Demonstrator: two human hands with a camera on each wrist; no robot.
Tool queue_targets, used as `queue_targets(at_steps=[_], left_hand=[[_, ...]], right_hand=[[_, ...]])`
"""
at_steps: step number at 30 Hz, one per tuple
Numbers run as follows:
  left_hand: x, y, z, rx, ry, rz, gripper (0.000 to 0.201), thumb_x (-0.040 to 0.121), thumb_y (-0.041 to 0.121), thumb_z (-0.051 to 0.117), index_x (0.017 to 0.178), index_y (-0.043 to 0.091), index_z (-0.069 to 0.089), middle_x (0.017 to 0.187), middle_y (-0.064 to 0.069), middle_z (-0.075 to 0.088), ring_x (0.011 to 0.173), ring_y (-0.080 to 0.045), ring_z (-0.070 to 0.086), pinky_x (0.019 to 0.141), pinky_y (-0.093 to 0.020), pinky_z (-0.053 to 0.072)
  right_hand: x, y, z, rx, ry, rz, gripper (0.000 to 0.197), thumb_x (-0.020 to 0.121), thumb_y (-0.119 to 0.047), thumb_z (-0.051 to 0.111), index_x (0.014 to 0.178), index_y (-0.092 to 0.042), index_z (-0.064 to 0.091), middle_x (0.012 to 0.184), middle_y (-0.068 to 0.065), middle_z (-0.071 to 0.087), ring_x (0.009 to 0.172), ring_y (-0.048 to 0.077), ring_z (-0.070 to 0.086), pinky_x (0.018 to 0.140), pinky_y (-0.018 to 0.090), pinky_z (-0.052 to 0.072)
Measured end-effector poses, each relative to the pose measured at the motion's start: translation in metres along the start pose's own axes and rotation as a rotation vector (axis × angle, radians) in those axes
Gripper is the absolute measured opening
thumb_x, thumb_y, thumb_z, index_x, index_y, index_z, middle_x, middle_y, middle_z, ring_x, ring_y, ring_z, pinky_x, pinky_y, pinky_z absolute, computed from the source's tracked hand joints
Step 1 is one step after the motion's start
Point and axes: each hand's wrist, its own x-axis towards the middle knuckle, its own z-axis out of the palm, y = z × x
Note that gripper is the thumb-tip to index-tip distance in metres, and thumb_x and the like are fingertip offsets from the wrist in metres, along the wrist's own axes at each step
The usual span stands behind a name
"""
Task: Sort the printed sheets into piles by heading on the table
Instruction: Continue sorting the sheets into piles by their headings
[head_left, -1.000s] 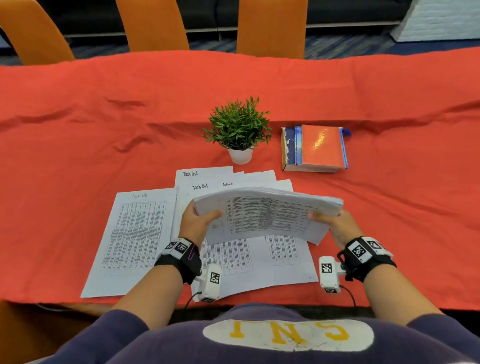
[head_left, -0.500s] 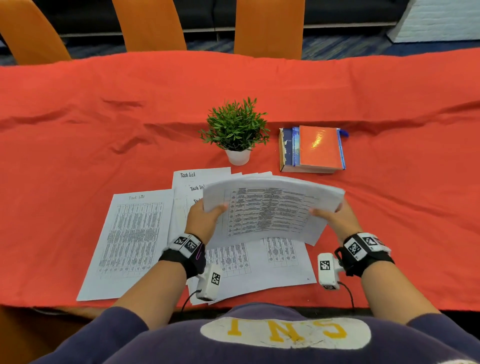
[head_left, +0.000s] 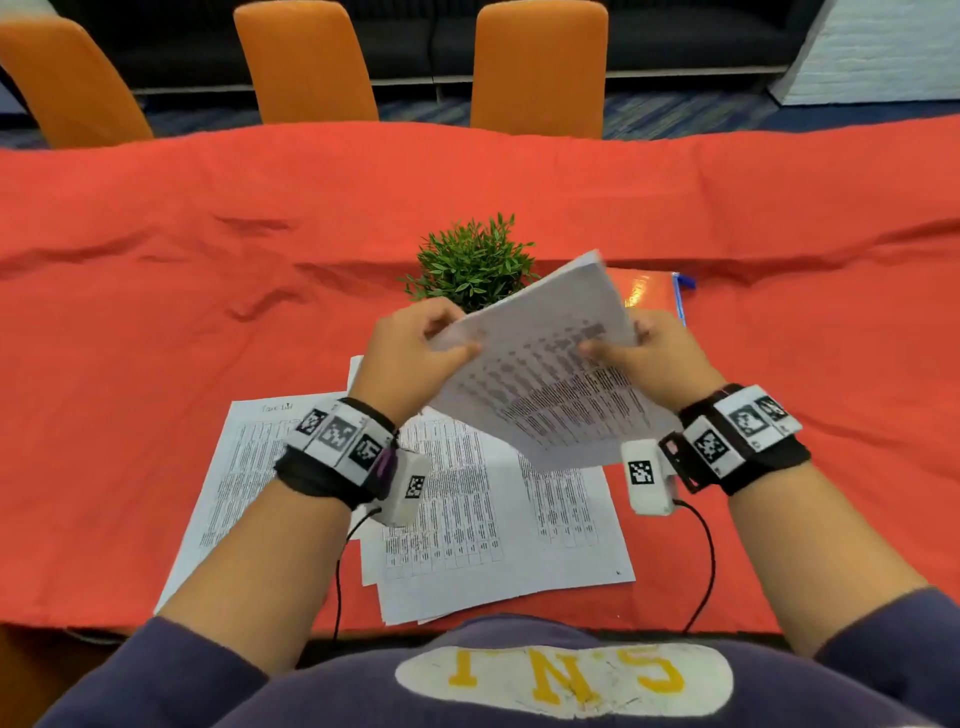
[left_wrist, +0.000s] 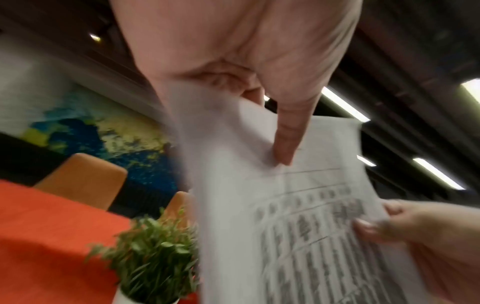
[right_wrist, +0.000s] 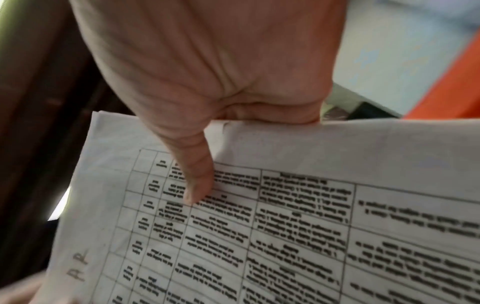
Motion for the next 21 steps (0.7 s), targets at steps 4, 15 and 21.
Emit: queue_targets(at_steps=[4,15,21], left_hand=[[-0.007,-0.013,0.007,-0.444,0.076,-0.212,0.020,0.077,0.013,0.076,0.095,0.010,0.068,0.089,-0.004,0.071,0.077,-0.017,0.066,0.069,-0.031,0.051],[-0.044,-0.030,0.050,-0.437,0.326,-0.294,0.029,0.091,0.018,0.062,0.118,0.016,0.054,0.111,0.001,0.067,0.101,-0.008,0.064,0.089,-0.030,0.052],[-0.057,-0.048,0.062,-0.499,0.292,-0.381,0.027,0.094,0.014,0.056,0.113,0.031,0.047,0.111,0.011,0.063,0.100,0.002,0.060,0.084,-0.019,0.048]], right_hand=[[-0.010,0.017,0.002,0.293,0.115,0.081,0.034,0.063,-0.037,0.080,0.093,-0.023,0.073,0.097,-0.005,0.075,0.095,0.014,0.069,0.097,0.044,0.050],[-0.041,0.058,0.065,0.463,0.129,0.177,0.022,0.080,-0.014,0.073,0.100,-0.023,0.071,0.106,0.000,0.074,0.102,0.020,0.068,0.095,0.048,0.050],[-0.043,0.072,0.078,0.477,0.128,0.284,0.023,0.080,-0.011,0.072,0.101,-0.023,0.070,0.105,-0.004,0.074,0.102,0.017,0.068,0.094,0.044,0.051]])
